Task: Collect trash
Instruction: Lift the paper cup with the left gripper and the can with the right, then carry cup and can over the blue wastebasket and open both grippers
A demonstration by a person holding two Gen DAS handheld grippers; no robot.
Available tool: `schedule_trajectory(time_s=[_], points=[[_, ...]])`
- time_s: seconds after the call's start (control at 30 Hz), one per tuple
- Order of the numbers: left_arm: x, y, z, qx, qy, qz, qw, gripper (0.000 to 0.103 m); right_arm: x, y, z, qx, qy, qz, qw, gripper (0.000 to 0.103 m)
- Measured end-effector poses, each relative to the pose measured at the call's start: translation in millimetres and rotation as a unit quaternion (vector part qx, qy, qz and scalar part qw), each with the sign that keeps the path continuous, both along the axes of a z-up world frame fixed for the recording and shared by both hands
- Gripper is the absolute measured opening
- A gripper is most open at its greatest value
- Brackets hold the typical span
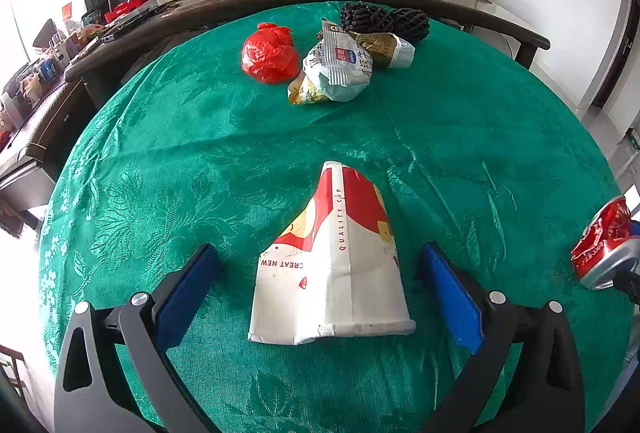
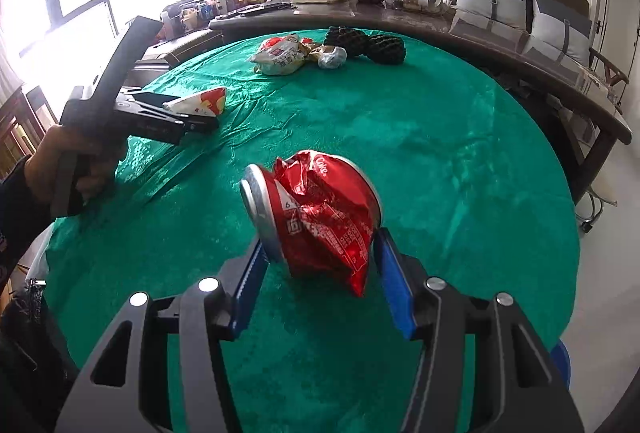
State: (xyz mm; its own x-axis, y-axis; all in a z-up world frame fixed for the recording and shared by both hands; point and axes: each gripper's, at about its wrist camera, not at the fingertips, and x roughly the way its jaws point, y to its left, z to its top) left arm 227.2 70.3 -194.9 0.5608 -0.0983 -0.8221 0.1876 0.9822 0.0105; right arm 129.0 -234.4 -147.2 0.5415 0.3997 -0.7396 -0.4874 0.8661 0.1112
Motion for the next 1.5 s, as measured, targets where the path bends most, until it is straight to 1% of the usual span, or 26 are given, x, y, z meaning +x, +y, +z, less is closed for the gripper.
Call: schedule_trajectory(time_s=[0.1, 0.13, 0.2, 0.27, 0.47, 0.57, 0.6, 0.63, 0.67, 0.77, 0.87, 0.9, 0.93, 0.97, 1.0, 1.03, 1.07, 1.13, 1.23, 1.3, 1.4, 1.5], points=[[0, 0, 0, 0.0, 0.0, 0.0, 1.0, 0.099, -5, 3, -2, -0.003, 0.002, 0.01, 1.0, 0.072], [0, 0, 0, 0.0, 0.0, 0.0, 1.0, 0.099, -3, 4, -2, -0.005, 0.005, 0.017, 1.0, 0.074], [0, 0, 0, 0.0, 0.0, 0.0, 1.0, 0.099, 1, 6, 0, -0.005, 0.008, 0.028, 1.0, 0.082], [0, 0, 0, -0.001, 0.0, 0.0, 1.0, 0.099, 8, 5, 0, 0.0, 0.019, 0.045, 0.999, 0.088], [-1, 1, 1, -0.007, -0.001, -0.007, 1.0, 0.098, 43, 2, -4, 0.016, 0.064, 0.079, 0.995, 0.088], [-6, 1, 4, -0.01, -0.001, -0.022, 0.9997, 0.098, 49, 9, -2, 0.008, 0.068, 0.098, 0.993, 0.087], [-9, 2, 6, -0.011, -0.003, -0.025, 0.9996, 0.098, 49, 11, 0, 0.004, 0.064, 0.102, 0.993, 0.077], [-11, 2, 8, -0.015, -0.005, -0.026, 0.9995, 0.098, 49, 12, 2, 0.004, 0.063, 0.104, 0.993, 0.072], [-13, 3, 9, -0.02, -0.006, -0.027, 0.9994, 0.098, 49, 12, 3, 0.005, 0.066, 0.104, 0.992, 0.064], [-14, 2, 14, -0.023, -0.008, -0.029, 0.9993, 0.095, 47, 10, 7, -0.001, 0.064, 0.082, 0.995, 0.058], [-10, -4, 14, -0.004, -0.001, -0.036, 0.9994, 0.079, 42, 4, 13, 0.005, 0.059, 0.057, 0.997, 0.056], [-9, -6, 13, 0.005, 0.004, -0.036, 0.9993, 0.064, 41, 2, 15, 0.009, 0.056, 0.05, 0.997, 0.055], [-9, -7, 13, 0.008, 0.006, -0.036, 0.9993, 0.054, 38, -1, 18, 0.014, 0.053, 0.04, 0.998, 0.055], [-10, -7, 14, 0.007, 0.006, -0.036, 0.9993, 0.049, 36, -4, 21, 0.019, 0.051, 0.033, 0.998, 0.054], [-13, -6, 17, 0.003, -0.001, -0.039, 0.9992, 0.035, 35, -7, 23, 0.024, 0.048, 0.026, 0.998, 0.054], [-16, -7, 20, 0.005, -0.005, -0.041, 0.9991, 0.032, 33, -11, 25, 0.029, 0.045, 0.017, 0.998, 0.054], [-18, -8, 22, 0.002, -0.004, -0.043, 0.9991, 0.031, 31, -13, 27, 0.033, 0.043, 0.01, 0.998, 0.054], [-23, -9, 27, -0.024, 0.0, -0.049, 0.9985, 0.029, 30, -17, 26, 0.038, 0.044, -0.002, 0.998, 0.054], [-32, -17, 33, -0.037, -0.001, -0.058, 0.9976, 0.028, 28, -20, 24, 0.038, 0.043, -0.016, 0.998, 0.054], [-39, -24, 38, -0.059, 0.0, -0.065, 0.9962, 0.027, 25, -23, 26, 0.042, 0.036, -0.023, 0.998, 0.054], [-48, -43, 46, -0.077, 0.001, -0.084, 0.9935, 0.028, 21, -35, 27, 0.046, 0.03, -0.043, 0.998, 0.054], [-55, -68, 52, -0.085, 0.002, -0.105, 0.9908, 0.028, 21, -49, 29, 0.059, 0.028, -0.062, 0.996, 0.054]])
